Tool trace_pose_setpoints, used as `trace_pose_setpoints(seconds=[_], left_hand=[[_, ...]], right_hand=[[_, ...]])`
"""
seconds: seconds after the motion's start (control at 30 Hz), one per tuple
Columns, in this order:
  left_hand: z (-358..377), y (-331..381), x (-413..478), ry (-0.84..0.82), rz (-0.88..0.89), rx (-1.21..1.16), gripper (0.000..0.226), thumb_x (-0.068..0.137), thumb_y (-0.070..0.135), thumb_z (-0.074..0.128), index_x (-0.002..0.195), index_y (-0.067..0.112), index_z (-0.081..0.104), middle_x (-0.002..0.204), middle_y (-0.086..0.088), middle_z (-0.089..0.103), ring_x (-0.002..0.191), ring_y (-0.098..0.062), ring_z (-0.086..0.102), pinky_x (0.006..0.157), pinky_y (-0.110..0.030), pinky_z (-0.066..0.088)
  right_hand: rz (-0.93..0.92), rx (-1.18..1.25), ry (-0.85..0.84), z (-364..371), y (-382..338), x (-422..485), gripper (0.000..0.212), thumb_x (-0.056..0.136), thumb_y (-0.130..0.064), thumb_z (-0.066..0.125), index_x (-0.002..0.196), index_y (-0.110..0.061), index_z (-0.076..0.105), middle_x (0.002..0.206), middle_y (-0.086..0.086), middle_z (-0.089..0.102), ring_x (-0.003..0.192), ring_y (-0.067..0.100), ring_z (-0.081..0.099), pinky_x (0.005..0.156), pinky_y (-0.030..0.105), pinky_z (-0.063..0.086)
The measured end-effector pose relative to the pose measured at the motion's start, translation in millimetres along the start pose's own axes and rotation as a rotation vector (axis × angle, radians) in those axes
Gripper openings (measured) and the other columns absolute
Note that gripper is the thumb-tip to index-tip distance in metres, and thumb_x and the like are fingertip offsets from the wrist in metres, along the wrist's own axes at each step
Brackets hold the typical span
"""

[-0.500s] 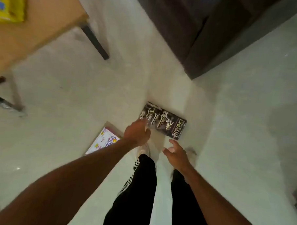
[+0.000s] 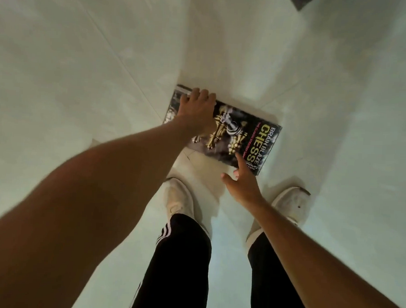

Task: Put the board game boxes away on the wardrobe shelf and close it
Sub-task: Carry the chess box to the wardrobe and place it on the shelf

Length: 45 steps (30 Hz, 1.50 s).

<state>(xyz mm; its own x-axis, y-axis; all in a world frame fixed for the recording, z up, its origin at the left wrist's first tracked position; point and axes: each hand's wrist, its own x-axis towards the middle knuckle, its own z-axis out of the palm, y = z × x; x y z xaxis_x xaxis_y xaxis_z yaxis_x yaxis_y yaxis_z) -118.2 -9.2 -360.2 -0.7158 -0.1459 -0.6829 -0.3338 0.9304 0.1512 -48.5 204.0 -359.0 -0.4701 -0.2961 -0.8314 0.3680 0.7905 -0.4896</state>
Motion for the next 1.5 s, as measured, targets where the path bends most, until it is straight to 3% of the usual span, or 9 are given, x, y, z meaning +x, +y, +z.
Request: trace_pose_setpoints(seconds=[0.27,0.47,0.67,0.8,1.0,1.17,1.3,1.4,1.5], left_hand=[[13,-17,-25,-0.225,-0.396,-0.630,0.068,0.087,0.036,0.061,0.144,0.014,0.033,0.145,-0.016,0.043,0.128,-0.035,0.045,0.106,-0.046,0.042],[28,4,-39,-0.299,-0.447,-1.156,0.074,0.070,0.037,0.072,0.134,0.013,0.045,0.124,-0.011,0.060,0.108,-0.035,0.063,0.090,-0.048,0.054],[35,5,-73,-0.122,-0.539,-1.286,0.085,0.049,0.043,0.069,0.127,0.028,0.038,0.120,-0.005,0.050,0.106,-0.030,0.059,0.085,-0.053,0.055],[-39,-3,-160,-0.016,-0.543,-1.559,0.063,0.071,0.016,0.072,0.125,0.020,0.040,0.114,-0.003,0.058,0.101,-0.024,0.064,0.084,-0.045,0.058],[-168,-24,-367,0.127,-0.577,-1.809,0.058,0.083,-0.002,0.063,0.135,0.011,0.039,0.118,-0.004,0.060,0.111,-0.023,0.061,0.087,-0.034,0.053],[-252,-50,-552,0.232,-0.557,-1.919,0.055,0.089,0.001,0.060,0.137,0.017,0.038,0.119,0.001,0.057,0.097,-0.009,0.062,0.067,-0.015,0.050],[-288,-82,-678,0.412,-0.597,-1.988,0.055,0.090,0.006,0.061,0.139,0.022,0.040,0.125,0.003,0.056,0.098,-0.005,0.063,0.069,-0.016,0.045],[-300,-111,-747,0.597,-0.620,-2.005,0.050,0.092,0.007,0.060,0.134,0.027,0.045,0.122,0.004,0.059,0.098,-0.006,0.065,0.071,-0.016,0.047],[-303,-149,-799,0.817,-0.689,-2.034,0.048,0.091,0.005,0.061,0.131,0.028,0.047,0.120,0.002,0.059,0.101,-0.011,0.063,0.072,-0.019,0.049]], right_hand=[[-0.037,0.184,0.148,-28,-19,-5,0.095,0.088,0.002,0.060,0.152,-0.015,-0.009,0.163,0.005,0.006,0.146,0.024,0.023,0.117,0.038,0.026],[0.222,0.214,0.180,-32,-29,31,0.069,0.083,0.001,0.062,0.143,-0.016,0.033,0.142,0.015,0.047,0.120,0.031,0.056,0.082,0.027,0.053],[0.063,0.087,0.198,-39,-59,2,0.076,0.085,-0.003,0.062,0.147,-0.025,0.025,0.140,0.013,0.038,0.123,0.030,0.049,0.094,0.041,0.053],[-0.098,-0.036,0.163,-58,-126,-63,0.075,0.085,0.002,0.061,0.147,-0.026,0.028,0.128,0.011,0.041,0.118,0.025,0.050,0.088,0.031,0.053],[-0.258,-0.156,-0.048,-68,-277,-249,0.071,0.088,0.010,0.054,0.148,-0.015,0.025,0.127,0.010,0.034,0.086,-0.032,0.046,0.060,-0.008,0.036],[-0.365,-0.414,-0.174,-43,-384,-393,0.079,0.090,-0.005,0.061,0.153,-0.021,0.016,0.137,0.011,0.032,0.124,0.015,0.040,0.085,-0.003,0.033],[-0.507,-0.510,-0.287,0,-467,-491,0.078,0.090,-0.010,0.061,0.151,-0.031,0.017,0.125,0.002,0.033,0.121,0.017,0.042,0.102,0.032,0.046],[-0.611,-0.516,-0.377,44,-520,-538,0.076,0.090,-0.005,0.059,0.151,-0.031,0.022,0.124,0.003,0.035,0.113,0.012,0.050,0.088,0.026,0.054],[-0.734,-0.631,-0.449,104,-563,-562,0.075,0.089,-0.009,0.060,0.151,-0.028,0.021,0.127,0.001,0.036,0.120,0.011,0.038,0.099,0.024,0.036]])
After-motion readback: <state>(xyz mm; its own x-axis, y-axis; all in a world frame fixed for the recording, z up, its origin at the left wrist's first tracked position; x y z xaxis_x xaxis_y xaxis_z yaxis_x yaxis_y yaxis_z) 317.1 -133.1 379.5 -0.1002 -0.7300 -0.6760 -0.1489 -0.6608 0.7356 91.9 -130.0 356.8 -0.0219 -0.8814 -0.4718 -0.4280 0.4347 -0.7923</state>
